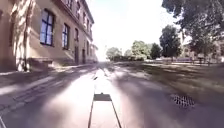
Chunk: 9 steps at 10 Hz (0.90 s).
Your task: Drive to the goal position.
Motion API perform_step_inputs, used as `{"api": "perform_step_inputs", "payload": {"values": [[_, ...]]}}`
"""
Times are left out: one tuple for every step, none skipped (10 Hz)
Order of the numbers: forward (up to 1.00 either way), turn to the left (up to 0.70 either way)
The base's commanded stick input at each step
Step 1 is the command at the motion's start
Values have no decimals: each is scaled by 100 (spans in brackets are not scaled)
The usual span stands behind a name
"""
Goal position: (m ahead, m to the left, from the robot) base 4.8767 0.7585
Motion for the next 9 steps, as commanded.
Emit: {"api": "perform_step_inputs", "payload": {"values": [[70,-5],[70,0],[70,0],[70,0],[70,0],[70,0],[70,0],[70,-1],[70,-6]]}}
